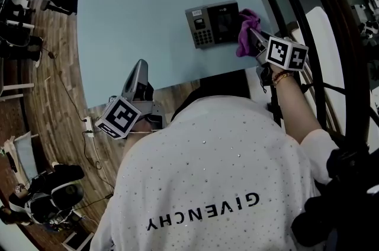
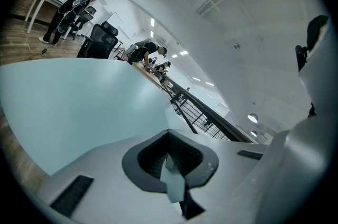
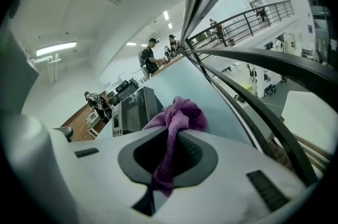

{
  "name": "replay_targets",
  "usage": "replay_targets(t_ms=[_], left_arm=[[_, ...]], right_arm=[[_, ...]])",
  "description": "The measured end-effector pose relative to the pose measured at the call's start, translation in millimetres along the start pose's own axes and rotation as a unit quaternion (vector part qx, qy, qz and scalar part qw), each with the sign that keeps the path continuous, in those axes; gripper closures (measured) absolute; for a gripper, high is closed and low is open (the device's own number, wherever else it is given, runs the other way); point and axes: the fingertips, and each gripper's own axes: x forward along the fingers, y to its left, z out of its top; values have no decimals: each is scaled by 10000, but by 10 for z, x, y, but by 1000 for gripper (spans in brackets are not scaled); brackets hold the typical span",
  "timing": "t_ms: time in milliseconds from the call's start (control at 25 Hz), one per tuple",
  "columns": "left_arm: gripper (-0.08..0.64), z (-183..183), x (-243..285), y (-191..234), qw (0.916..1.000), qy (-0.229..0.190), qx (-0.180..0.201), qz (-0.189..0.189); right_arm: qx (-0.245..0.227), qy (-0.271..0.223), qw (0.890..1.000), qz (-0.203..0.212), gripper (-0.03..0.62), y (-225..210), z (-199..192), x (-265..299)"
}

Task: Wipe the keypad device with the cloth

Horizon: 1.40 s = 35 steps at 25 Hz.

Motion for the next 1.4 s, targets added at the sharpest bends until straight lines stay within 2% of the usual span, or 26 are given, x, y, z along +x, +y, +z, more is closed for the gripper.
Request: replay_targets(t_ms=[280,440,560,720,880,1000,1160,1240,1400], left_arm=[[557,-19,-100,-30,9999,-63,-89,-113],[557,99,-107,-79,9993,-225,-169,-255],[557,206,-136,-88,9990,-346,-85,-253],[557,330,-207,162,9997,-247,42,-45],[557,224,-466,232,9995,-215,12,-246],[557,372,-546,367,9984,-367,325,-282],[557,900,-691,465,9958,-633,547,-359],[557,987,-757,410,9949,-678,640,-380],[557,884,-819,399,9947,-518,781,-422]], right_arm=[[-415,215,9985,-274,565,70,-70,-214],[-495,0,9987,-143,565,253,131,-366],[-620,-234,9977,-169,565,355,342,-478],[-915,-619,9928,-454,565,492,583,-504],[-1256,-998,9842,-747,565,514,600,-736],[-1546,-1506,9752,-483,565,856,821,-751],[-2106,-1915,9580,352,565,1943,1042,-746],[-2251,-2002,9514,645,565,2212,975,-810],[-2222,-1846,9508,1119,565,2538,585,-786]])
